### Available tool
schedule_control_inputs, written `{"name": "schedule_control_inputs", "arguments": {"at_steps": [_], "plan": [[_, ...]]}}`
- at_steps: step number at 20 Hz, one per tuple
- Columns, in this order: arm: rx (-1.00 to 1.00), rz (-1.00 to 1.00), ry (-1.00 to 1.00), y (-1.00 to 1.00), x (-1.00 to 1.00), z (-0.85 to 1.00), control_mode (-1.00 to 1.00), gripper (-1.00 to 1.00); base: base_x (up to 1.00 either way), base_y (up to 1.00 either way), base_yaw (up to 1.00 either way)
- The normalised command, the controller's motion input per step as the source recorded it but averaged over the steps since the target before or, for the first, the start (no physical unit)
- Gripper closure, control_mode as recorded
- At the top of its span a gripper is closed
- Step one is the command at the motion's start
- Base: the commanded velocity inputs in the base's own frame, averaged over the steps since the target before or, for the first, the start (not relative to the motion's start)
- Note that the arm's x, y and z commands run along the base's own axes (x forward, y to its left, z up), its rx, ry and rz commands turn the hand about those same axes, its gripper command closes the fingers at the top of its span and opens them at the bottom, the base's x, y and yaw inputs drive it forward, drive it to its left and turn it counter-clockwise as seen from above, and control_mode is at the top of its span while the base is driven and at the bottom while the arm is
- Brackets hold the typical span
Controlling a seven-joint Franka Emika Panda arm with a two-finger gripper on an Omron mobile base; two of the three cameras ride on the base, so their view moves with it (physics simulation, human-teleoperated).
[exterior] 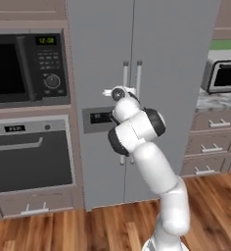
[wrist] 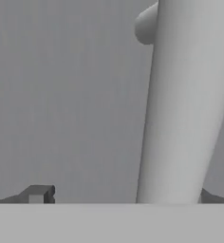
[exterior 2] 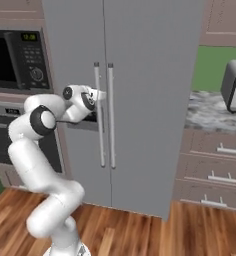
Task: There's a steak in the fridge that needs to be moved to the freezer for freezing. Pick up the steak from the fridge, place it on any shelf in the freezer, and close the fridge and freezer doors when done.
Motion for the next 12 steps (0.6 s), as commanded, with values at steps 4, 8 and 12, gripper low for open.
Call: {"name": "schedule_control_inputs", "arguments": {"at_steps": [4,8,12], "plan": [[0.02,0.0,0.1,-0.81,0.66,0.02,-1.0,-1.0,0.0,0.0,0.0],[0.02,0.01,0.14,-0.86,0.76,0.0,-1.0,-1.0,0.0,0.0,0.0],[0.07,0.06,0.17,-0.99,0.96,0.0,-1.0,-1.0,0.0,0.0,0.0]]}}
